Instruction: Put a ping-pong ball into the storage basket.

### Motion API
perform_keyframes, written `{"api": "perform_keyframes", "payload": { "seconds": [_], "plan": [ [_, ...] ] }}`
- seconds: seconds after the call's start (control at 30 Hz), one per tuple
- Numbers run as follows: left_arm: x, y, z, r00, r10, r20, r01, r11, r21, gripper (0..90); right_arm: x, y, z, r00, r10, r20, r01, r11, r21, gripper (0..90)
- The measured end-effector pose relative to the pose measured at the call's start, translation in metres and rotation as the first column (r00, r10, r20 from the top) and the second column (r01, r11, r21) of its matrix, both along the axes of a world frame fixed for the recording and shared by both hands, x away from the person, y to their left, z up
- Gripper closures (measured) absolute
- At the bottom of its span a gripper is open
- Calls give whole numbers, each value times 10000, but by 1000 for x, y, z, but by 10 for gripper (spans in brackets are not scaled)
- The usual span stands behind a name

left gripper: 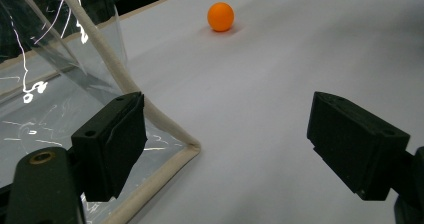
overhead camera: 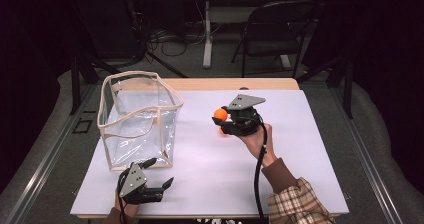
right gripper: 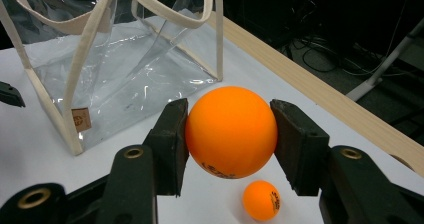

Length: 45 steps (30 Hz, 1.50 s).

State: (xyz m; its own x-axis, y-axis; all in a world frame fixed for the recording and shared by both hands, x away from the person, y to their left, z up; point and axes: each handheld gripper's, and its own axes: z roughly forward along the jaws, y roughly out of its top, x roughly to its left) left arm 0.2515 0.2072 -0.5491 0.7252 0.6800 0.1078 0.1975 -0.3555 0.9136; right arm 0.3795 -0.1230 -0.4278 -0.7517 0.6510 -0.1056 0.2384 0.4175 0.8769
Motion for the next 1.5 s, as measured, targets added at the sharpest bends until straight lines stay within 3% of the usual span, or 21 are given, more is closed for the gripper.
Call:
{"api": "perform_keyframes", "payload": {
  "seconds": [0.83, 0.97, 1.5],
  "plan": [
    [0, 0, 0, 10000, 13, 33, -13, 10000, 0, 159, 9, 18, 6, 9995, 325, -40, -324, 9995, 24, 510],
    [0, 0, 0, 10000, 12, 21, -12, 10000, -31, 159, 14, 29, 9, 9987, 499, -51, -497, 9984, 253, 510],
    [0, 0, 0, 10000, -33, 46, 33, 10000, 1, 159, 19, 40, 18, 9978, 658, 74, -659, 9978, 77, 510]
  ]
}}
